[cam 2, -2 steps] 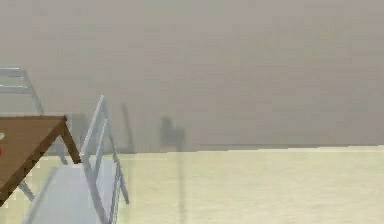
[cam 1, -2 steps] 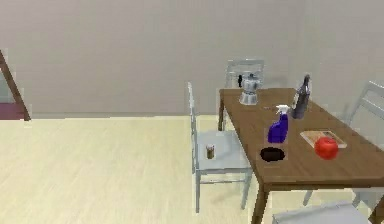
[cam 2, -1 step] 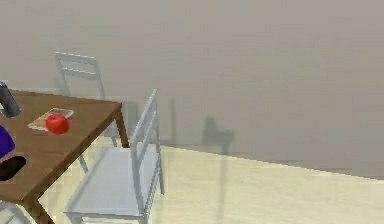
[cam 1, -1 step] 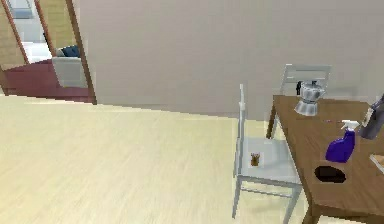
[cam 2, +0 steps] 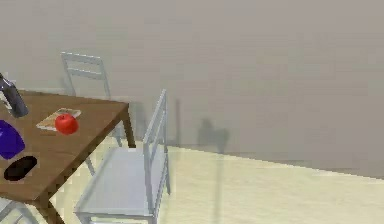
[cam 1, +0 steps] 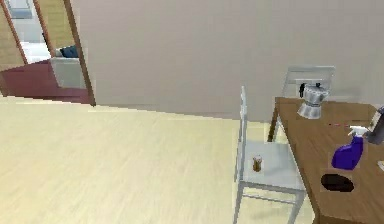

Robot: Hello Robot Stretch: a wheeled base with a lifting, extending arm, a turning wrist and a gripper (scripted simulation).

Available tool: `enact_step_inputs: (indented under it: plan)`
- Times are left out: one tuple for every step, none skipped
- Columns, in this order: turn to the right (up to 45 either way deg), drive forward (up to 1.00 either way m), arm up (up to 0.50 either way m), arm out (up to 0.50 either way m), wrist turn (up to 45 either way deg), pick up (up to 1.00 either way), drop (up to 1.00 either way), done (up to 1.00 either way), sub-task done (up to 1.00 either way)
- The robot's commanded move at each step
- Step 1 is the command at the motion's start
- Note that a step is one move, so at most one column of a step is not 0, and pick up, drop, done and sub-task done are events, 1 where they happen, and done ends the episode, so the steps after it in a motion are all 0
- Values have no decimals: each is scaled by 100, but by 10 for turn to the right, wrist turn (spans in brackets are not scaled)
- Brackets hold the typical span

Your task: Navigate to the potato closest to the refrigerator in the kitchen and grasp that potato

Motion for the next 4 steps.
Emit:
enact_step_inputs:
  plan:
    - [-420, 0, 0, 0, 0, 0, 0, 0, 0]
    - [450, 0, 0, 0, 0, 0, 0, 0, 0]
    - [180, 0, 0, 0, 0, 0, 0, 0, 0]
    - [0, 50, 0, 0, 0, 0, 0, 0, 0]
